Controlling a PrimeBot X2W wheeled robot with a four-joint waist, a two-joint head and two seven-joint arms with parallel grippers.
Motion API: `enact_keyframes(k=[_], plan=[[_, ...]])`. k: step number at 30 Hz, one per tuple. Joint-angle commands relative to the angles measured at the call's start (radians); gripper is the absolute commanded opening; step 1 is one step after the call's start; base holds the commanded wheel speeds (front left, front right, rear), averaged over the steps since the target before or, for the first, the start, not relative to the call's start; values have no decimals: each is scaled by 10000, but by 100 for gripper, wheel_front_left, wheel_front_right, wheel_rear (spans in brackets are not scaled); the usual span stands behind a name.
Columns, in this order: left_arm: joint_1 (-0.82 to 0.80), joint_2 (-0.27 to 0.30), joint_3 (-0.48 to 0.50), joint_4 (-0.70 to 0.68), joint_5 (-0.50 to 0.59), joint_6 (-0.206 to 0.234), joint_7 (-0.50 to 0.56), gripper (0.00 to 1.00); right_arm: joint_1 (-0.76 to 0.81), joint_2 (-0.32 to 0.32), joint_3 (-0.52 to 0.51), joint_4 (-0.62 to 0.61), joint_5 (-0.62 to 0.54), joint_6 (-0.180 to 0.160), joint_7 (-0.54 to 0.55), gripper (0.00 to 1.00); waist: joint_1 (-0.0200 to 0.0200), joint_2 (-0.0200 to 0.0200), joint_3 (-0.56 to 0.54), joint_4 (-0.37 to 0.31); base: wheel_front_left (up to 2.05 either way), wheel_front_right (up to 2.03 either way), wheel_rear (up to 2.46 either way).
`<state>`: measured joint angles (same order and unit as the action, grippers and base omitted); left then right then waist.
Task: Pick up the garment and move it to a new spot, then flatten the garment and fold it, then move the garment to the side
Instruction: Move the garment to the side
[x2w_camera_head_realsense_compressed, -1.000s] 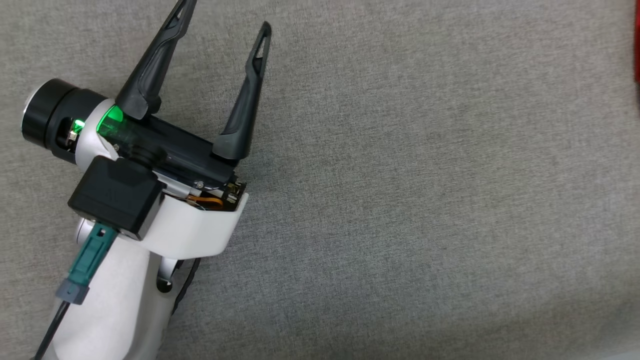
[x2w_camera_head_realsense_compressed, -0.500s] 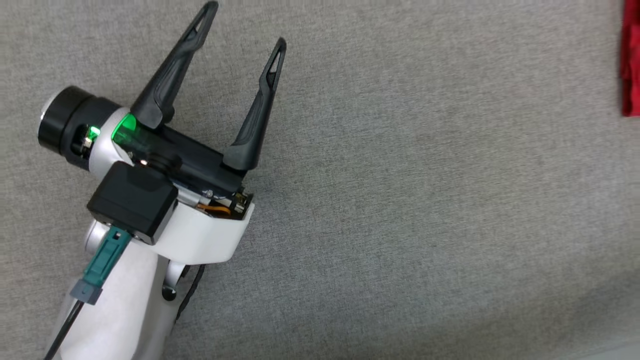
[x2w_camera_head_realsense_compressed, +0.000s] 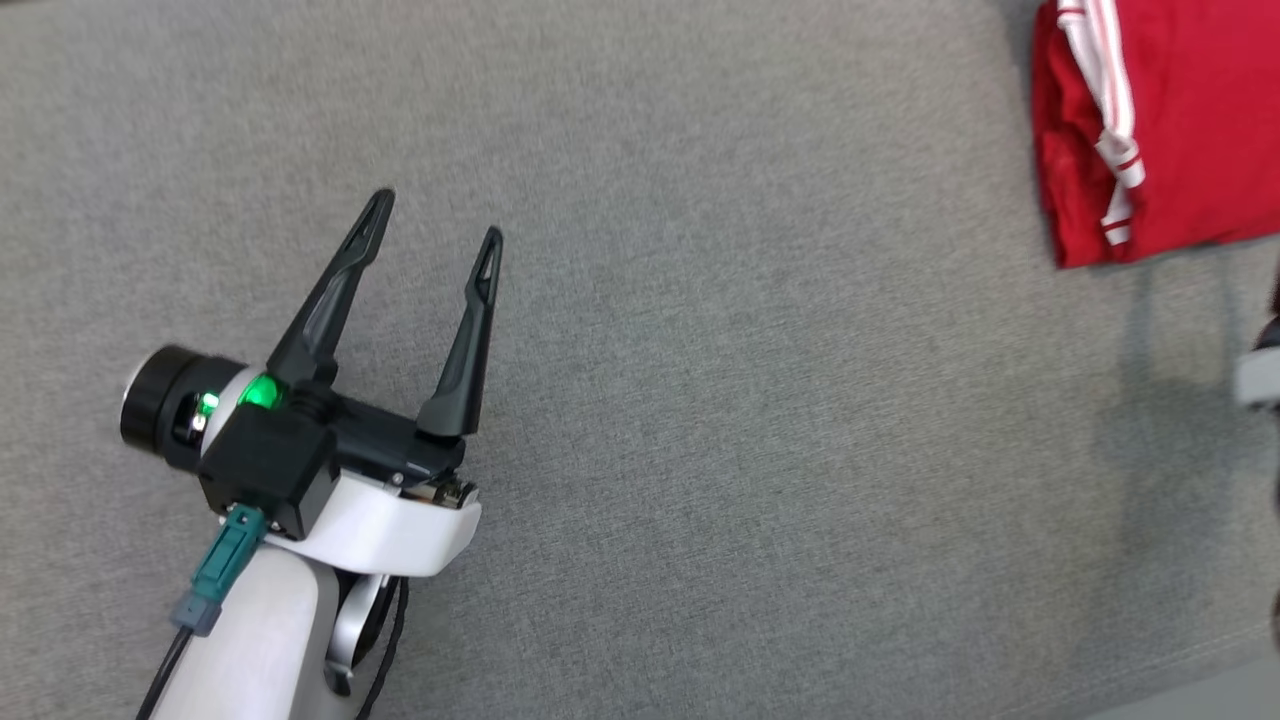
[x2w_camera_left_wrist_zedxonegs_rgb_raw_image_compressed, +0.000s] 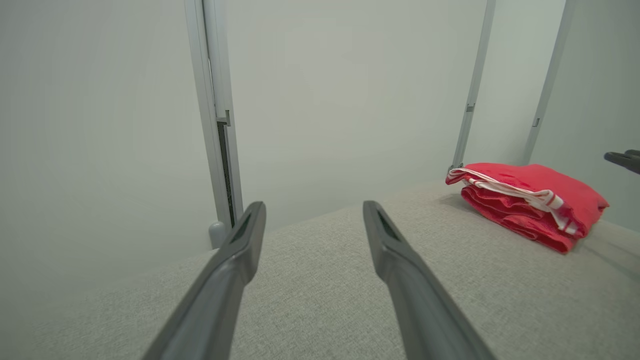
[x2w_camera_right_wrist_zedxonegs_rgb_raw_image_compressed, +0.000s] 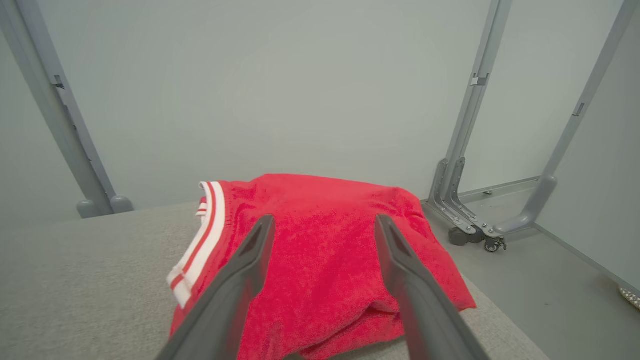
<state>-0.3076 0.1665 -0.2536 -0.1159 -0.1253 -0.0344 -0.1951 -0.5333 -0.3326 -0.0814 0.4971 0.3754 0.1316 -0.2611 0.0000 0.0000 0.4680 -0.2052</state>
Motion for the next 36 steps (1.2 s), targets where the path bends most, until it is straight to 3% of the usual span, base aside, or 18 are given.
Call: enact_keyframes(k=[1,10,21,36], plan=[[129,17,71,40,-51,64,-46,100,272,163,87,-195,23,-18,-41,100,0,0,-472,-13,0,0,0],[1198,-172,383,492,-509,520,-228,100,2156,1142,1000,-2877,-612,-10,797,100,0,0,-1606,937,0,0,0],[2642,-180,967,1097,-1118,950,-387,100,4215,2065,852,-4854,-1115,-10,1972,100,0,0,-2950,2248,0,0,0],[4195,95,1014,1383,-1358,1069,-202,100,6665,2466,940,-5831,-1603,-10,2975,100,0,0,-4710,2405,0,0,0]])
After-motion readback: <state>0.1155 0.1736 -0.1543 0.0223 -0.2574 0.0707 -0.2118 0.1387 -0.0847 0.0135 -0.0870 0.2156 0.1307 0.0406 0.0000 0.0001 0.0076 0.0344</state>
